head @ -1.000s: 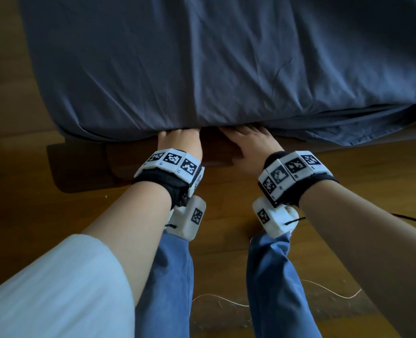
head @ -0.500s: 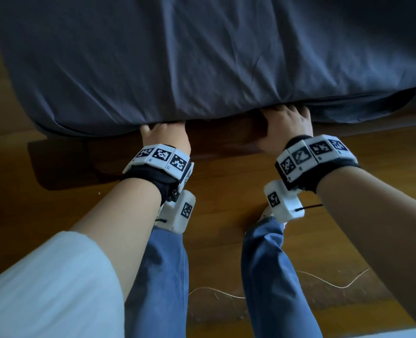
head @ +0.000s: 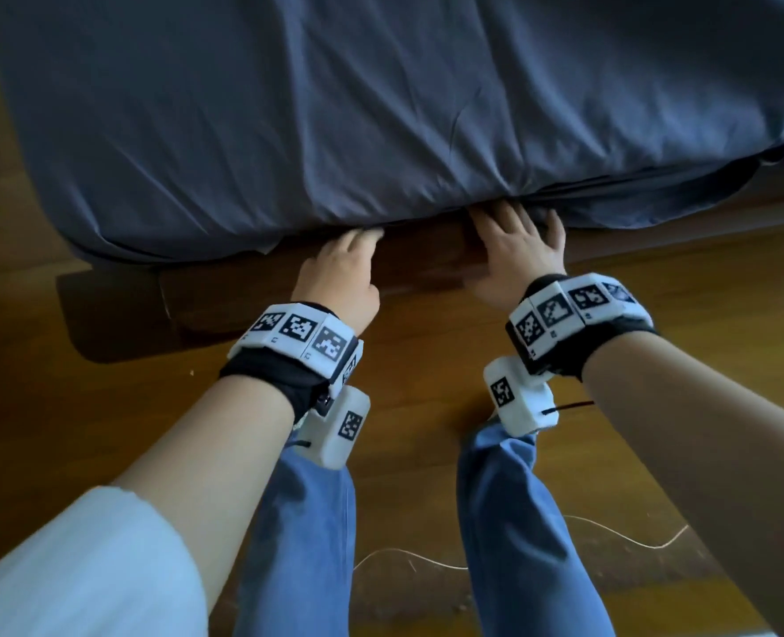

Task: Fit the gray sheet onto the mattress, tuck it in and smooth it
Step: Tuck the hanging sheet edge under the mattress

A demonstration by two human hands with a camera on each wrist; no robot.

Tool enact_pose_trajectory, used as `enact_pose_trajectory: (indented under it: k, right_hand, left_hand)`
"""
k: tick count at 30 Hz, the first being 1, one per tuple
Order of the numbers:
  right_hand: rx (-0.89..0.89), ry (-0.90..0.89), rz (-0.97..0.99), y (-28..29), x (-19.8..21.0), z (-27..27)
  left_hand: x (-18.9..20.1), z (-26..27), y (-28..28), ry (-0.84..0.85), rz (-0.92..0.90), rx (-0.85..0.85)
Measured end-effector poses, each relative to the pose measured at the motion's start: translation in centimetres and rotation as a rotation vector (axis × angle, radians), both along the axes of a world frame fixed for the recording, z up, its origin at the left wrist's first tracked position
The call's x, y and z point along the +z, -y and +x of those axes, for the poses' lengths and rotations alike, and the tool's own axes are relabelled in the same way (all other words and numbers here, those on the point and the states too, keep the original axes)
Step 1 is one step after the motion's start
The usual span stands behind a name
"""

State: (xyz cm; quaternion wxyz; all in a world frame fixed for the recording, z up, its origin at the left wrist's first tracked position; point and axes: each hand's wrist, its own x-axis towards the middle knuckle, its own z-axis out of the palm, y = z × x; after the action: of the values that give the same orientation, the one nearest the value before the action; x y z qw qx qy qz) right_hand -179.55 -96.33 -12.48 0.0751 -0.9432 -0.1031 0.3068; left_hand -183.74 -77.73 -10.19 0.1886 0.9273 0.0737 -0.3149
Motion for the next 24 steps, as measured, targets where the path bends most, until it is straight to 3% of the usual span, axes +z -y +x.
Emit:
enact_pose_trajectory:
  k: [4, 12, 16, 19, 22, 24]
  right_hand:
    - [0.067, 0.06, 0.137, 0.2, 1.0, -1.9]
    - [0.056, 0.02, 0.021, -1.4, 0.2, 0.6]
    - [0.057, 0.007, -0.082, -2.6, 0.5, 2.5]
    - [0.028, -0.022, -0.108, -3.0, 0.8, 3.5]
    - [0.075, -0.031, -0.103, -2.2, -0.1, 2.5]
    - [0.077, -0.01, -0.084, -2.0, -0.8, 1.2]
  left_hand:
    - [-0.9, 0.6, 0.8, -0.024, 0.101, -0.005]
    - [-1.5, 3.0, 1.5, -0.062, 0.276, -0.052]
    - [-1.7, 3.3, 1.6, -0.093, 0.251, -0.025]
    - [-1.6, 2.9, 0.4, -0.117, 0.136, -0.022]
    - [-0.8, 0.9, -1.5, -0.048, -0.002, 0.032]
    - [-0.2, -1.3, -3.1, 0.025, 0.027, 0.099]
